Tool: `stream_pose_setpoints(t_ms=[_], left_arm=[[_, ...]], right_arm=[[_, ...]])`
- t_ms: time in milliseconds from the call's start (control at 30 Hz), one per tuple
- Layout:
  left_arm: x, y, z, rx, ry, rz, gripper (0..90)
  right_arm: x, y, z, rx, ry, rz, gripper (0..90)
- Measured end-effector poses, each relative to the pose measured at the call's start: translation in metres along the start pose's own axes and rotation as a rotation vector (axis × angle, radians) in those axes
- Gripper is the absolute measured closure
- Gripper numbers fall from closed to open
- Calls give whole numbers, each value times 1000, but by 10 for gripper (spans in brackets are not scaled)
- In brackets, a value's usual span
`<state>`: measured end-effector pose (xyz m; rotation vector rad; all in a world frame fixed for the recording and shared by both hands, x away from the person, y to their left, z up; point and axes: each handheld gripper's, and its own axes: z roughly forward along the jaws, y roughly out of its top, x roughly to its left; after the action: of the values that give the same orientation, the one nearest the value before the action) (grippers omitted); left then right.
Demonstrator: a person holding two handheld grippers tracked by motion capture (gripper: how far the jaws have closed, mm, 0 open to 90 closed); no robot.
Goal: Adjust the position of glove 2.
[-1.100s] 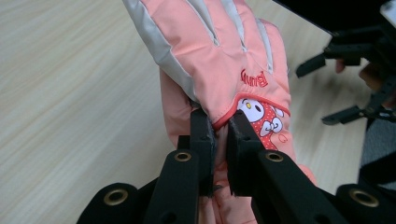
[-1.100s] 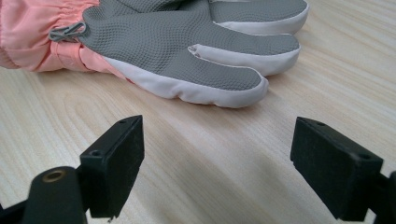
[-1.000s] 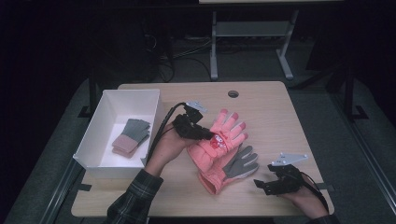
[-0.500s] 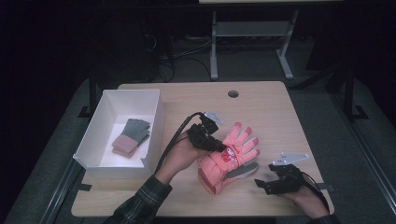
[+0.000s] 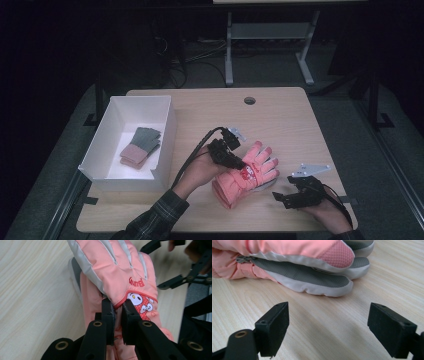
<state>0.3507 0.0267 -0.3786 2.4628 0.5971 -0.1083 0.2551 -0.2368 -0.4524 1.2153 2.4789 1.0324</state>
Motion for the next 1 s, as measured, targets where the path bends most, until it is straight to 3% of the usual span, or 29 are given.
stream_pose_setpoints(t_ms=[133,300,467,600,700,867,900,1000], left_arm=[[1,-2,9,12,-4,4,808],[2,-5,14,8,23,3,760],[2,-6,10,-23,41,-5,602],[0,-6,7,-48,43,1,463],[-2,-5,4,-64,34,17,416],[-5,-4,-7,-91,32,38,352],[-5,-4,-9,-103,33,35,347],[-3,-6,-17,-128,32,30,296]], right_arm=[[0,0,0,-2,0,1,174],[1,0,-1,-2,1,8,173],[2,3,-5,-17,20,26,157],[7,6,-16,-86,13,42,365],[10,11,-24,-141,25,42,556],[17,19,-25,-174,43,30,862],[18,20,-25,-180,54,29,900],[22,28,-21,-193,86,4,900]])
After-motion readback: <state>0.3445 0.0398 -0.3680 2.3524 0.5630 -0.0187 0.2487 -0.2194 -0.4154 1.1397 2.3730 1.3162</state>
